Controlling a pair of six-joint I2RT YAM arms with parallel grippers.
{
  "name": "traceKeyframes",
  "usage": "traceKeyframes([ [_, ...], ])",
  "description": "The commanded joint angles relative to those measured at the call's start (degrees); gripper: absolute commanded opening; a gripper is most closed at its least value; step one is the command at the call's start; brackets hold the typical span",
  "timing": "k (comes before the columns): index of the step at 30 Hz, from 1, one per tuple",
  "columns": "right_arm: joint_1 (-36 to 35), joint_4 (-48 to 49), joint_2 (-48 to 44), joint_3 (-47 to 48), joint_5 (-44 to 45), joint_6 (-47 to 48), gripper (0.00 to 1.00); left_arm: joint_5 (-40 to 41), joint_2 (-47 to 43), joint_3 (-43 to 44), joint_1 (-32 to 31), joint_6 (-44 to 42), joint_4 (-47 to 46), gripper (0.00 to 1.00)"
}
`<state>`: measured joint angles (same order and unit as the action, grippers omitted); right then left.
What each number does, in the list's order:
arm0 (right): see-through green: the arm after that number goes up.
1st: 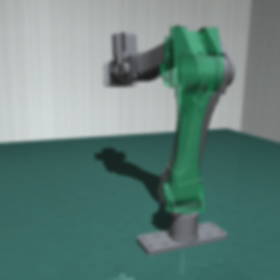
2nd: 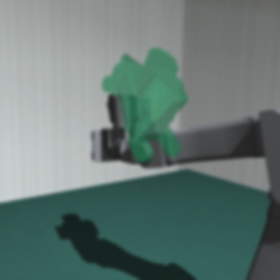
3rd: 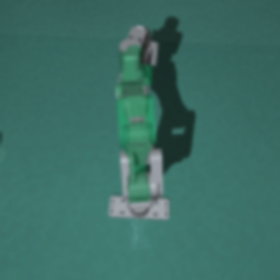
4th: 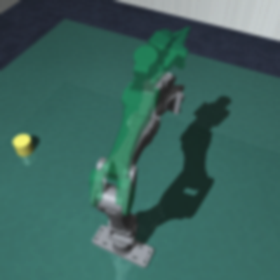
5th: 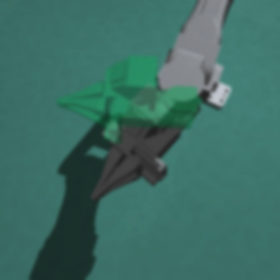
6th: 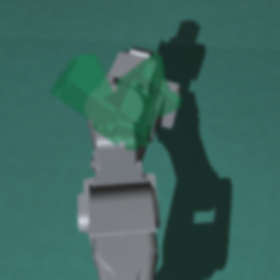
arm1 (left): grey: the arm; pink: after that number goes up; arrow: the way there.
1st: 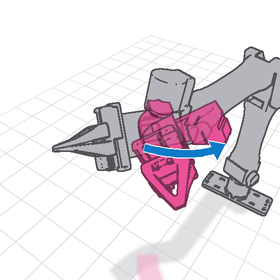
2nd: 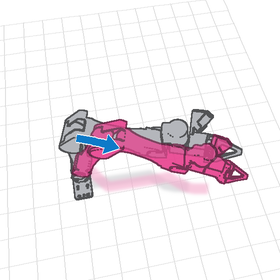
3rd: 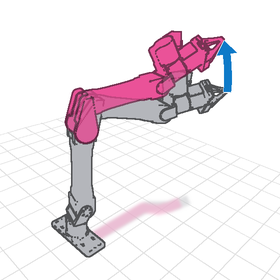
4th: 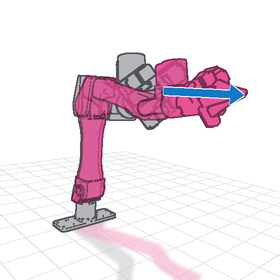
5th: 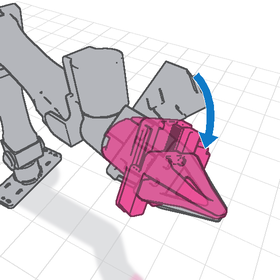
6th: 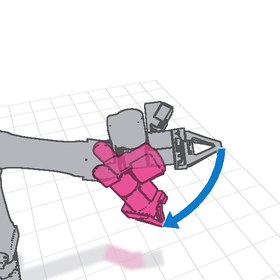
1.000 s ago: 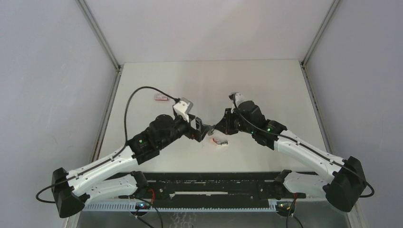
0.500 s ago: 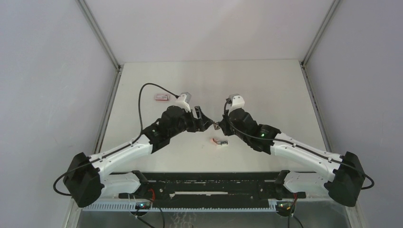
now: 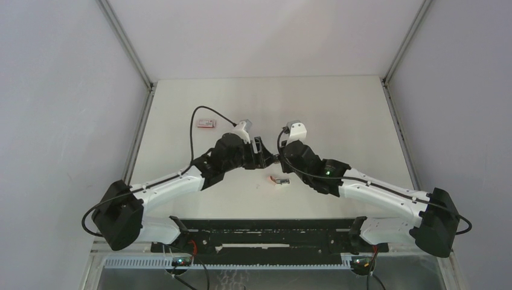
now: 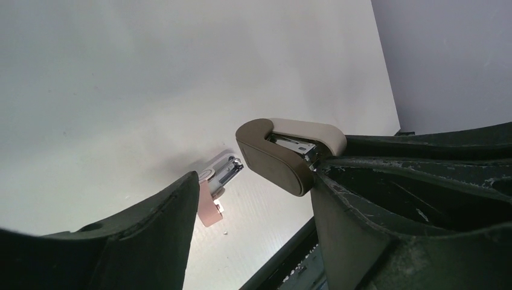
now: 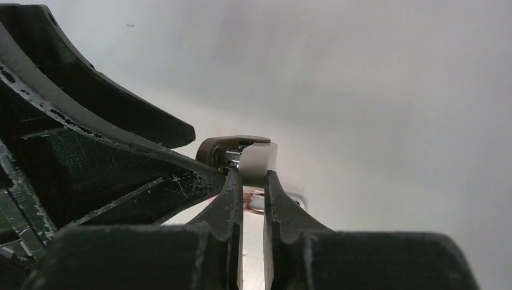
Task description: Load the staples into the stapler
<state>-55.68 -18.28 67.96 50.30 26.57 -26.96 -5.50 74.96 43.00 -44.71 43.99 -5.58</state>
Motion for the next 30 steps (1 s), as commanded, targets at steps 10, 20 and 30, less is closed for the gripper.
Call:
traceKeyframes([
  [10,-3.32,3.21,0.33,2.69,5.69,3.08,0.0,-1.47,1.63,4.08,-0.03,2.09,-4.17,0.42],
  [20,-2.87,1.77,-0.06,2.75,8.32,2.35,0.0,0.08,1.31,4.22,0.05,2.86,-3.72,0.01],
  [30,0.2,0.2,-2.05,2.18,5.59,0.69,0.0,0.96,0.91,3.79,0.55,2.43,-3.21,0.0],
])
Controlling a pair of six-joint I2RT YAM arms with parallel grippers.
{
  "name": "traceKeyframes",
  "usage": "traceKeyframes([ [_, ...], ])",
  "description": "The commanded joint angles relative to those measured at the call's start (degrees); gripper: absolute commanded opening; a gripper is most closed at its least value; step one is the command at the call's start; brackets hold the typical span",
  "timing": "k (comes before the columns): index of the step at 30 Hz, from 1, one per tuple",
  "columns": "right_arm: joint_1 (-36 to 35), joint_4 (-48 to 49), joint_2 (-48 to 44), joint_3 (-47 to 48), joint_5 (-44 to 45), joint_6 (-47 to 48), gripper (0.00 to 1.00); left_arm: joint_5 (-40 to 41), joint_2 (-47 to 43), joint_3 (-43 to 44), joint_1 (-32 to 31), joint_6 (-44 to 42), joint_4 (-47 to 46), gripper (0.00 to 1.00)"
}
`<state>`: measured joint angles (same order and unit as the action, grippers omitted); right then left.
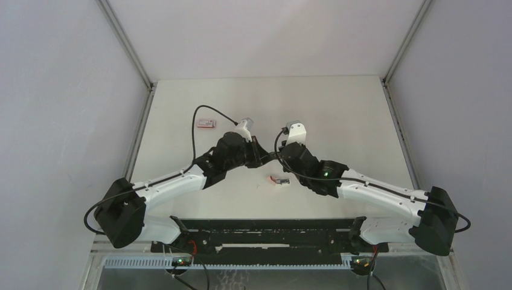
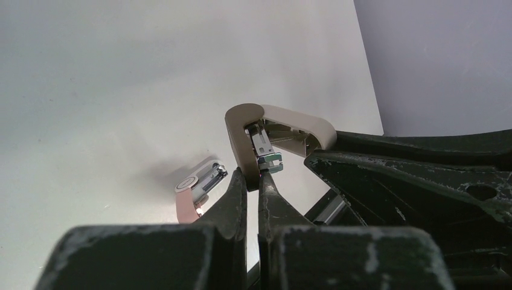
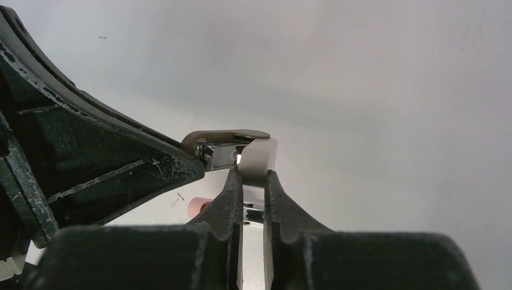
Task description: Load the staples into the stapler
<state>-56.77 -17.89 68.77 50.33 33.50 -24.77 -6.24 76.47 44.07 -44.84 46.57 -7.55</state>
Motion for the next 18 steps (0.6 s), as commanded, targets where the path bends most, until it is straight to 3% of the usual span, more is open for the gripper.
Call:
traceKeyframes([
  [1,2.12,-0.29,-3.75,1.77,-2.43,-1.76,0.0,1.69,-0.68,2.27,1.09,-0.16,-1.59,0.0],
  [10,18.02,5.33,-14.46,-7.86,-24.7,-6.82,0.0,-5.7,0.7,-0.47,4.14,0.14,-8.87,0.01],
  [14,25.77,8.68,-18.12,-12.67,-34.2,-9.73,0.0,-6.22,0.35,-1.21,4.44,-0.79,-9.84,0.06],
  [18,30.56,8.09,-19.21,-13.59,-39.22,-10.41,0.0,-6.62,1.04,-1.5,4.77,-2.98,-8.7,0.17],
])
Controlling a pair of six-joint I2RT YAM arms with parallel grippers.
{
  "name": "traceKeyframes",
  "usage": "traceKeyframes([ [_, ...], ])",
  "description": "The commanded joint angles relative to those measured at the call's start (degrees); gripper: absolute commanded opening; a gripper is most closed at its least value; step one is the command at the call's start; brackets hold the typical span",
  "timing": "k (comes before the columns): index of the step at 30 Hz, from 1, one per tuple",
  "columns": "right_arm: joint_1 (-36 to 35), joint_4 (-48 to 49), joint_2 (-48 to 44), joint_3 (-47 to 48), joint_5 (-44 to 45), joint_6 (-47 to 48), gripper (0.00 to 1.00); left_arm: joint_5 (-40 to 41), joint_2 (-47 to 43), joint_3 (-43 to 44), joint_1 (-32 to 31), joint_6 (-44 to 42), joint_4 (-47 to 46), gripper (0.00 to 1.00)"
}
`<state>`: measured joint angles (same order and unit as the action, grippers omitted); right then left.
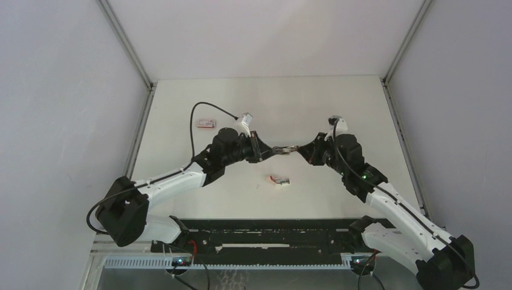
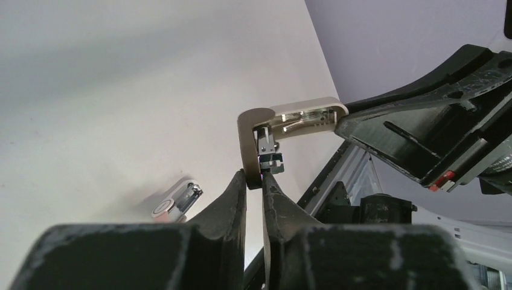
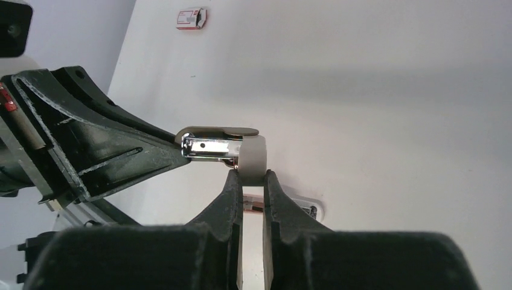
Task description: Load the staples into the stapler
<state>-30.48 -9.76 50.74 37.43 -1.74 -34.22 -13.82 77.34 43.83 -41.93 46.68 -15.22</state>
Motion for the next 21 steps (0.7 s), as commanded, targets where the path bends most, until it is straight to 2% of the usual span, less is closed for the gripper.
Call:
traceKeyframes([
  [1,4.67,-0.56,-1.6,-0.69,-3.89,-0.68,0.0,0.53,0.44,-1.18,2.12,-3.67,-0.52,0.2],
  [6,6.79,-3.64,-3.23,-0.87,-2.05,0.65,0.0,0.23,-0.05,-1.09,3.08,-6.33,1.92,0.45],
  [8,8.32,-5.45,-3.37,-0.87,-1.76,1.29,0.0,0.81,-2.41,-2.17,3.08,-7.61,1.74,0.61],
  [12,10.19,-9.06,-3.66,-0.86,-0.06,3.54,0.0,3.95,-10.13,-4.68,3.3,-11.69,2.02,0.83],
  [18,10.88,-15.89,-4.22,-0.9,3.67,7.28,0.0,9.41,-25.07,-1.54,7.39,-19.04,18.47,0.96],
  [19,10.79,-17.12,-4.11,-1.06,4.3,7.6,0.0,9.36,-27.14,-0.57,8.95,-19.68,21.99,0.98],
  [20,9.37,-18.91,-4.37,-1.89,6.64,7.89,0.0,7.23,-31.48,2.56,13.49,-21.72,29.71,1.0],
  [21,8.52,-19.05,-4.69,-2.45,7.64,7.81,0.0,5.79,-32.33,3.79,16.73,-22.64,32.21,1.0],
])
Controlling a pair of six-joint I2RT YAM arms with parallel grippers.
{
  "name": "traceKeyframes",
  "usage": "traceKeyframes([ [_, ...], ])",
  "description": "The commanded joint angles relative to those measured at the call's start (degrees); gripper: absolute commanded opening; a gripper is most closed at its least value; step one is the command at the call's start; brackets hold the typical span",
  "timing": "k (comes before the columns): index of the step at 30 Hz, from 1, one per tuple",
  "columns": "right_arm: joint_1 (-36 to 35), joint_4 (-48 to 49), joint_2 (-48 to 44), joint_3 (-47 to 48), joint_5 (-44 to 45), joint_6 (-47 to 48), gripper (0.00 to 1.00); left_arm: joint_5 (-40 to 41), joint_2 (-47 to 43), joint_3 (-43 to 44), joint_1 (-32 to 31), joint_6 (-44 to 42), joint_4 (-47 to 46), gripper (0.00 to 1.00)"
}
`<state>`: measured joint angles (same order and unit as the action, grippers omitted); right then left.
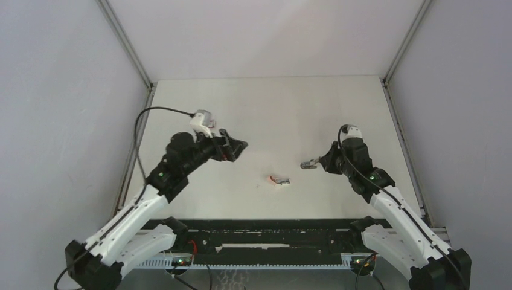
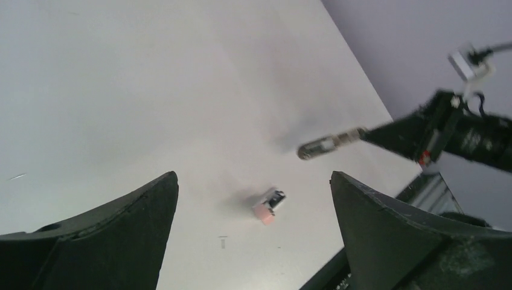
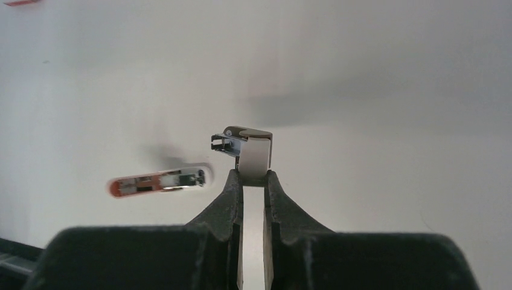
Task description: Load the staples into the stapler
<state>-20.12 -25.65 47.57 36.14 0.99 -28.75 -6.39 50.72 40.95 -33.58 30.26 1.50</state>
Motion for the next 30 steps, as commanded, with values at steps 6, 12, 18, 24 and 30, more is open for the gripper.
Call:
traceKeyframes([
  [6,-6.93,-1.82,1.03,-2.68,7.35,1.02,0.0,-9.17,-8.57,10.57,18.96,-10.27,23.62,1.0],
  [12,-5.3,0.52,2.31,-3.29,4.48,2.12,0.0,-7.23,-9.67,9.6,20.84,-12.19,23.26,1.0],
  [18,2.97,3.5,3.18,-5.69,-9.26,3.09,0.0,-5.64,-10.07,7.91,21.32,-12.42,22.23,1.0],
  [24,6.8,9.54,5.76,-8.44,-19.21,2.52,0.0,-4.32,-10.92,7.32,21.54,-12.71,22.28,1.0],
  [30,6.76,11.09,7.19,-8.54,-22.24,3.13,0.0,-3.5,-11.15,7.18,21.77,-13.22,22.67,1.0],
])
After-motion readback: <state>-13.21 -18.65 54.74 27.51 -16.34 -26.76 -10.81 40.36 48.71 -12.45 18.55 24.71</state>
